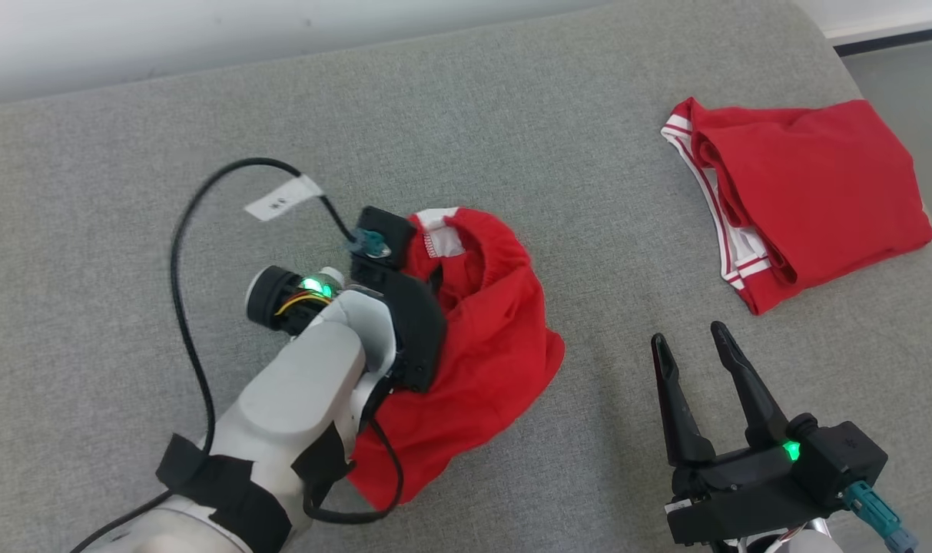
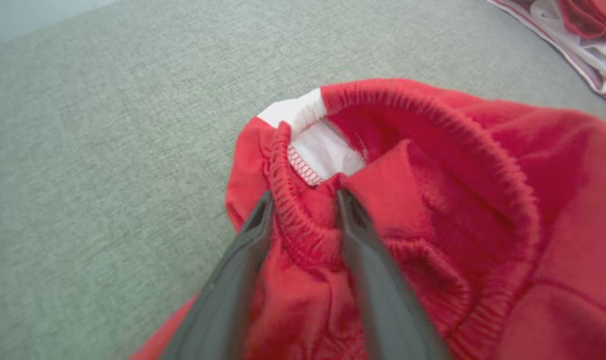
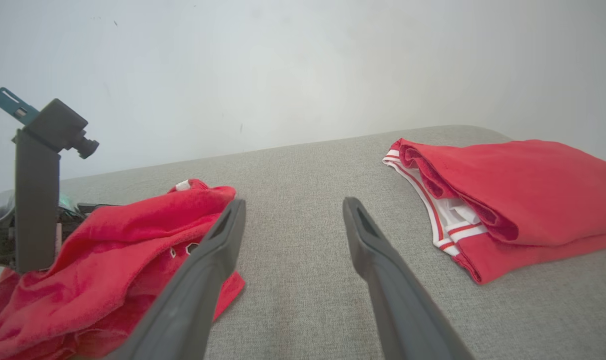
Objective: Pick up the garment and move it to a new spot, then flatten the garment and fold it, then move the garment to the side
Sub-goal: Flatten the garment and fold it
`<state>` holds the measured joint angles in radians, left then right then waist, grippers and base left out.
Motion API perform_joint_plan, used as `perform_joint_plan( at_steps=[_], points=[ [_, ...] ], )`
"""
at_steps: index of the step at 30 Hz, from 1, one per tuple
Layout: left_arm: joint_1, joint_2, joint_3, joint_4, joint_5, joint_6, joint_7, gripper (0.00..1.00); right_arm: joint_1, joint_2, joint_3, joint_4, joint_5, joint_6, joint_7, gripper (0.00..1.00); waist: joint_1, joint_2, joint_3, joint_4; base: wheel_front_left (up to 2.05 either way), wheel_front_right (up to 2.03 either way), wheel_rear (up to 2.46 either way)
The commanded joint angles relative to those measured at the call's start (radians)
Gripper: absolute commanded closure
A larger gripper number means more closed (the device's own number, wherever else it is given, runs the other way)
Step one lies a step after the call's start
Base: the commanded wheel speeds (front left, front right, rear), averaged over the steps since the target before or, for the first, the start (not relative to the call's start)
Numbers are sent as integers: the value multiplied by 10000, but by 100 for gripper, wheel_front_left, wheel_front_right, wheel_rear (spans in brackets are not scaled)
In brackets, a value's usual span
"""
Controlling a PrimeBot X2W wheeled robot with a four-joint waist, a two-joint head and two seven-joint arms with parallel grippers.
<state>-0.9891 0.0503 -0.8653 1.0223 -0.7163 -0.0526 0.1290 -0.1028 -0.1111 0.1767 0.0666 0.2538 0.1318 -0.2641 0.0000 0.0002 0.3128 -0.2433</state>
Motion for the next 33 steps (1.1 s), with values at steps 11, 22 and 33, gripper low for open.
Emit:
perform_joint_plan(
  at_steps=[11, 22, 33],
  points=[
    [-1083, -5, -1451, -1241, 655, -434, -3002, 100, 251, 15, 71, 190, 196, -27, -6, 0, 0, -2, -1057, -5, 0, 0, 0],
    [-2334, 12, -850, -4997, 1932, -338, -3928, 100, 623, -167, -85, 208, 283, -27, -6, 0, 0, -2, -1740, 98, 0, 0, 0],
    [1553, 1551, -1012, -6217, 2783, -763, -3929, 100, 840, -179, -381, -27, 191, -27, -6, 0, 0, -2, -1749, 633, 0, 0, 0]
  ],
)
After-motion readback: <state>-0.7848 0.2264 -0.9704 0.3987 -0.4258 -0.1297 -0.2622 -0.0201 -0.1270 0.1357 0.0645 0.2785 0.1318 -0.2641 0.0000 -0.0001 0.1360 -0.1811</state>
